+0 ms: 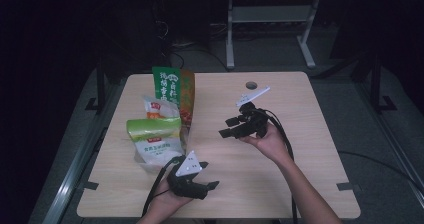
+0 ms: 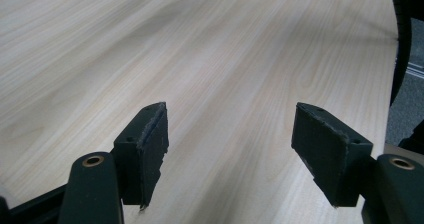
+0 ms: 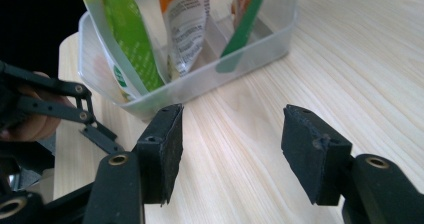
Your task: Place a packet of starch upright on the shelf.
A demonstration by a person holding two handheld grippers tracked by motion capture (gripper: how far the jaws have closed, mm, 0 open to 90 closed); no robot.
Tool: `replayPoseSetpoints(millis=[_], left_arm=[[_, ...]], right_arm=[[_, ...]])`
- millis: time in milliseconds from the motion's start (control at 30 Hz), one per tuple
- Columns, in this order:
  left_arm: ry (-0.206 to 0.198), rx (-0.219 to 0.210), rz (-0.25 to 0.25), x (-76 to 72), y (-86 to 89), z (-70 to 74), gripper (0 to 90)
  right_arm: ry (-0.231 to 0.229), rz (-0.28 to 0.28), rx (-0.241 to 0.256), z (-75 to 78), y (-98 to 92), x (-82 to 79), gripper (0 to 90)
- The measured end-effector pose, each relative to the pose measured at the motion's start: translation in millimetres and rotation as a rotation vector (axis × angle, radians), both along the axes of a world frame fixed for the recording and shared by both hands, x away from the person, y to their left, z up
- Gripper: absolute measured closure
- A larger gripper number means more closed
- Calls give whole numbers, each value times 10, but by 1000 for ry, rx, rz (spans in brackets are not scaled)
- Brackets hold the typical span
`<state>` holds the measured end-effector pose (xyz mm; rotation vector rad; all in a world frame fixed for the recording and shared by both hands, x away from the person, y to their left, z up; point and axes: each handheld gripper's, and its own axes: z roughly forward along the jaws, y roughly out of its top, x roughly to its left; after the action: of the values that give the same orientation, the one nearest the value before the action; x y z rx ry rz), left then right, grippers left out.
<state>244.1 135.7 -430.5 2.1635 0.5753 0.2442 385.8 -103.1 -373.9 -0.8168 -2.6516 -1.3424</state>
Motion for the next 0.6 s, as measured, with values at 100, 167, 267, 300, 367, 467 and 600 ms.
replayPoseSetpoints(millis=[100, 167, 267, 300, 367, 467, 600], left_arm=[[2, 0, 7, 9, 5, 1, 308], [-4, 2, 5, 14, 14, 6, 309], [-4, -1, 7, 23, 29, 8, 309], [0, -5, 11, 24, 32, 7, 309], [0, -5, 15, 31, 44, 12, 309], [-2, -5, 14, 39, 55, 20, 309], [-2, -1, 16, 41, 60, 27, 310]], right_arm=[[4, -10, -8, -13, -60, 1, 407], [8, -13, -19, -17, -99, 4, 407], [14, -22, -22, -16, -156, 0, 402], [13, -22, -21, -13, -168, -2, 401], [15, -28, -22, -8, -200, -6, 399], [17, -35, -29, 2, -254, -15, 395], [18, -50, -26, 12, -322, -29, 397]])
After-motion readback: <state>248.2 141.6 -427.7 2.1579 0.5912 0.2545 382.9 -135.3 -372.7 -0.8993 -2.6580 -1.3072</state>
